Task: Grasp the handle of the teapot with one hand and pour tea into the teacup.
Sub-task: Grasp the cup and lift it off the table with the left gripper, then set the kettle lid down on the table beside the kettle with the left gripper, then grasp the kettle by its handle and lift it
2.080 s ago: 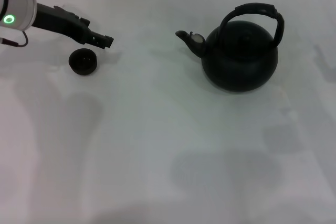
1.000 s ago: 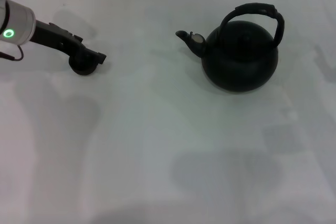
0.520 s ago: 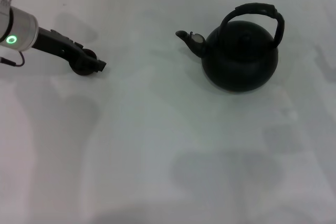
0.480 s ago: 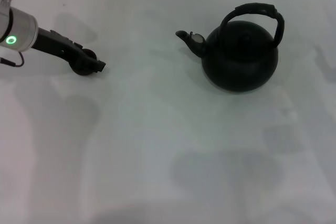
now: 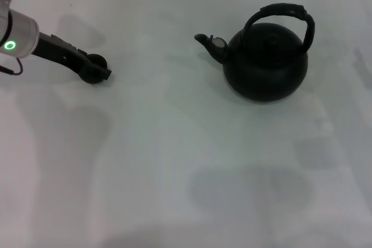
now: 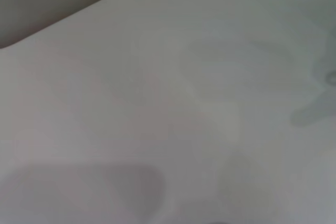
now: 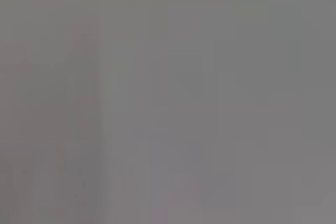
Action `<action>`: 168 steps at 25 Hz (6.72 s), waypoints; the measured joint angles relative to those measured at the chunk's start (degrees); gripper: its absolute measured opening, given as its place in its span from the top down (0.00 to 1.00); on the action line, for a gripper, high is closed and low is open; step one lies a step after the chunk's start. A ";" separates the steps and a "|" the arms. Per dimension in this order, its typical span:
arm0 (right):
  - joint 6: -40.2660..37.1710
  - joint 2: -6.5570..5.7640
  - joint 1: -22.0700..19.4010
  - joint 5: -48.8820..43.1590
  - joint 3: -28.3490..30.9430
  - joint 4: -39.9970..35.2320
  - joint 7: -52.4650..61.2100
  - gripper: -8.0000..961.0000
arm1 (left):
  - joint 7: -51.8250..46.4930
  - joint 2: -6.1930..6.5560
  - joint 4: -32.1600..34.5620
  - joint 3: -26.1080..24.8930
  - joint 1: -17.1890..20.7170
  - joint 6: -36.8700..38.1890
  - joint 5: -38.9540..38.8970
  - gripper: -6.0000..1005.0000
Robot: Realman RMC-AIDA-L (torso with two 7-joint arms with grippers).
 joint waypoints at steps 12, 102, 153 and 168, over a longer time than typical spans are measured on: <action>0.05 0.01 0.00 0.03 0.00 0.00 0.00 0.12 | -0.15 0.08 -0.17 0.00 -1.44 0.46 0.77 0.28; -0.27 0.10 -0.44 0.90 -0.08 -0.34 2.57 0.12 | -1.91 -0.09 23.63 0.00 -11.04 -5.37 15.66 0.30; -0.15 -0.06 0.11 0.99 1.47 0.03 2.62 0.13 | -2.98 0.17 22.59 -0.09 -14.10 -5.07 13.29 0.11; 0.64 -0.15 0.69 0.99 2.53 0.19 2.15 0.14 | 0.13 0.25 17.21 -0.09 -10.39 -3.51 2.57 0.11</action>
